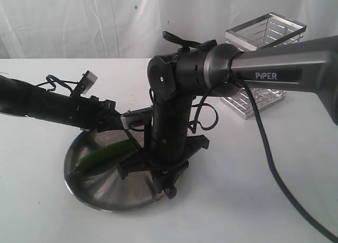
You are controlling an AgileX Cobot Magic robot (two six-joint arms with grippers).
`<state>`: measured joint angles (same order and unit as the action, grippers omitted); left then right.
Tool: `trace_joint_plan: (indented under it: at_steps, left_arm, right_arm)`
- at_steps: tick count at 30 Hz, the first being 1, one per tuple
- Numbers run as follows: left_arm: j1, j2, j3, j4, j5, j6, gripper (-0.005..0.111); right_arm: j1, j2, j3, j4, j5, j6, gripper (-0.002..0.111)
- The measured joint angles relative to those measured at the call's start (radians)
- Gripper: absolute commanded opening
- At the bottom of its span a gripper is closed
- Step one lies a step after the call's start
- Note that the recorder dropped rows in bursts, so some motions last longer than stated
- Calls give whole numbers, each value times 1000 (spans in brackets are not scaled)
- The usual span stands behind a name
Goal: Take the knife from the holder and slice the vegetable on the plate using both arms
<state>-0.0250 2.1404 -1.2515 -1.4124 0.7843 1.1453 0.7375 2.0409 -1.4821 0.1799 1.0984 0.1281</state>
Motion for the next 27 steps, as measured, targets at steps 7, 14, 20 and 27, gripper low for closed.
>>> trace_joint_plan:
  at_steps: [7, 14, 20, 27]
  left_arm:
    - [0, 0, 4, -30, 0, 17, 0]
    - [0, 0, 4, -28, 0, 25, 0]
    - [0, 2, 4, -58, 23, 39, 0]
    - [0, 2, 4, -109, 54, 93, 0]
  right_arm:
    - [0, 0, 0, -14, -25, 25, 0]
    - [0, 0, 0, -22, -31, 27, 0]
    - [0, 0, 0, -22, -33, 29, 0]
    - [0, 0, 0, 2, -33, 18, 0]
